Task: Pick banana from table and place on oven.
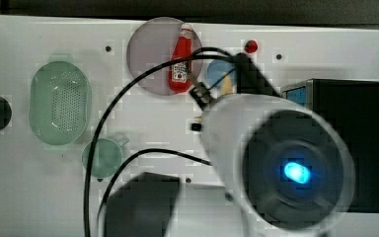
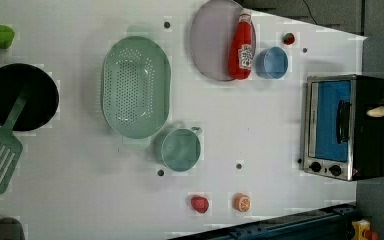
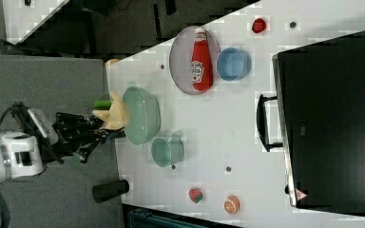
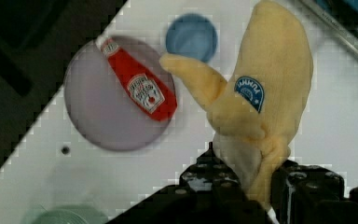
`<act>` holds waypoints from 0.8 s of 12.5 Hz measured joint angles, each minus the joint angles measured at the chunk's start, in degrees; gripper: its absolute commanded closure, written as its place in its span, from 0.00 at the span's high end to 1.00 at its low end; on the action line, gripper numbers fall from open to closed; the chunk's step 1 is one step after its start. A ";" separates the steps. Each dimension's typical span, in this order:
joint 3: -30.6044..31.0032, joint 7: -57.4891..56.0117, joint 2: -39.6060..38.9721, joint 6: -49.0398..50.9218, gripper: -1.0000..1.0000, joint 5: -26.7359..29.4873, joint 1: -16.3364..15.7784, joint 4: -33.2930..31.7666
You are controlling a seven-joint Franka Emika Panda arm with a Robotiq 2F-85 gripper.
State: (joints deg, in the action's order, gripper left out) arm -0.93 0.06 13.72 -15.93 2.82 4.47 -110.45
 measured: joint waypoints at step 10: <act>-26.43 -25.58 -25.81 -7.88 0.24 -4.21 5.10 4.14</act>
State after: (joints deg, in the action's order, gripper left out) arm -27.36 -25.53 -12.09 -23.81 -1.39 9.57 -106.31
